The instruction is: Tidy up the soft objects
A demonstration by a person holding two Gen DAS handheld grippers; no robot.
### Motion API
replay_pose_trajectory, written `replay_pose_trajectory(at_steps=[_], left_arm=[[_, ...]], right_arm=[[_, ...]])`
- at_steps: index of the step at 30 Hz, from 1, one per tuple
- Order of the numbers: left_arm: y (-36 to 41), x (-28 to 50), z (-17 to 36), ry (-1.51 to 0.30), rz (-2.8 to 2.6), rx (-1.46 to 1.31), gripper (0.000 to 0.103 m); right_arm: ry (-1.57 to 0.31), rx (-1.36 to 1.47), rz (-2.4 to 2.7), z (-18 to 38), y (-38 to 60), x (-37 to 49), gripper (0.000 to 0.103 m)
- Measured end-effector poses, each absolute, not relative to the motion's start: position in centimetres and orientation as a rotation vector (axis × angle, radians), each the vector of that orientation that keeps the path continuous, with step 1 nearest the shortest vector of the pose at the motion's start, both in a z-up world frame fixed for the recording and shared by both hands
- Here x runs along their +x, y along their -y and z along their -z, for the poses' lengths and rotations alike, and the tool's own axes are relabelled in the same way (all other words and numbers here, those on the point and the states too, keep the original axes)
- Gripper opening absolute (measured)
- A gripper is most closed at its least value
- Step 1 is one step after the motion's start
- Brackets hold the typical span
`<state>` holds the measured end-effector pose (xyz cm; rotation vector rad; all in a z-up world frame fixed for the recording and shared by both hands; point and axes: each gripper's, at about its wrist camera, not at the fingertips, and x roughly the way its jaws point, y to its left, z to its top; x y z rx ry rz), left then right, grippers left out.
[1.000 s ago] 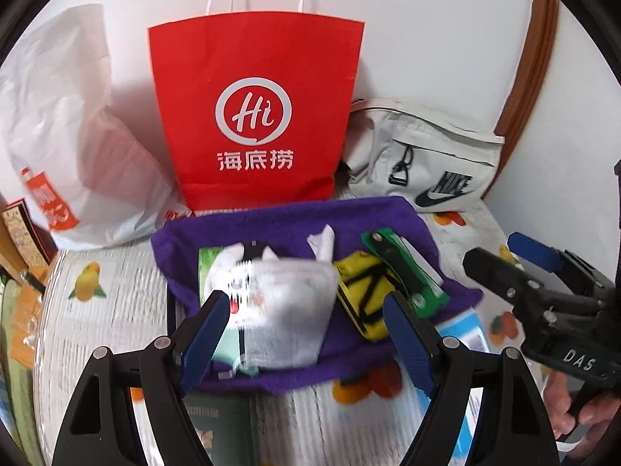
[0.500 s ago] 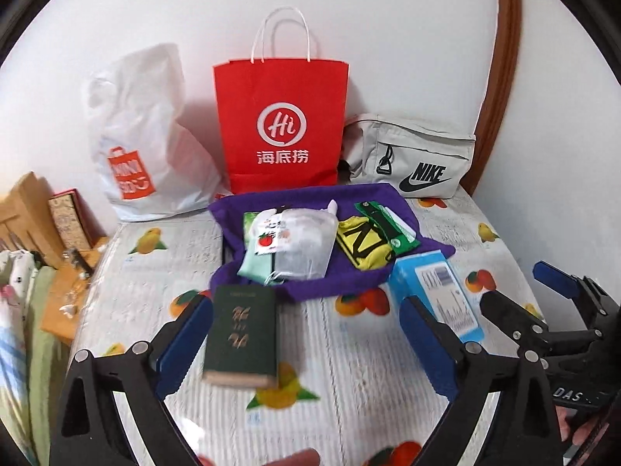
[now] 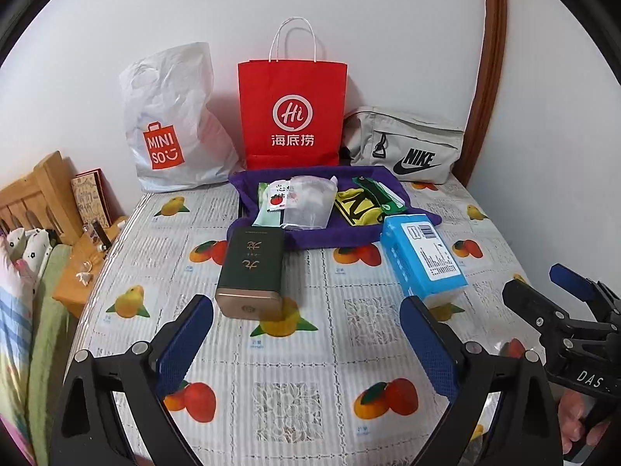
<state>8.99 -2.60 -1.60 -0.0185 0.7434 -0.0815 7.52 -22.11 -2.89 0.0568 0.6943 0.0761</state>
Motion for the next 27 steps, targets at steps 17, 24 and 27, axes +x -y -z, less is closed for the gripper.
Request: replay_pose_trajectory(at_steps=[17, 24, 27], left_arm=[[2.5, 6.9, 0.7, -0.718, 0.076, -0.018, 0.097], [2.5, 6.7, 0.7, -0.715, 0.078, -0.018, 0.097], [2.6, 6.6, 0.6, -0.715, 0.079, -0.017, 0.097]], right_arm=[[-0.677, 0.041, -0.065, 2.9, 21.9, 5.3, 0.103], [-0.669, 0.045, -0.066, 2.8, 21.8, 4.9, 0.103], [-0.663, 0.043, -0.069, 2.6, 21.7, 4.6, 0.103]])
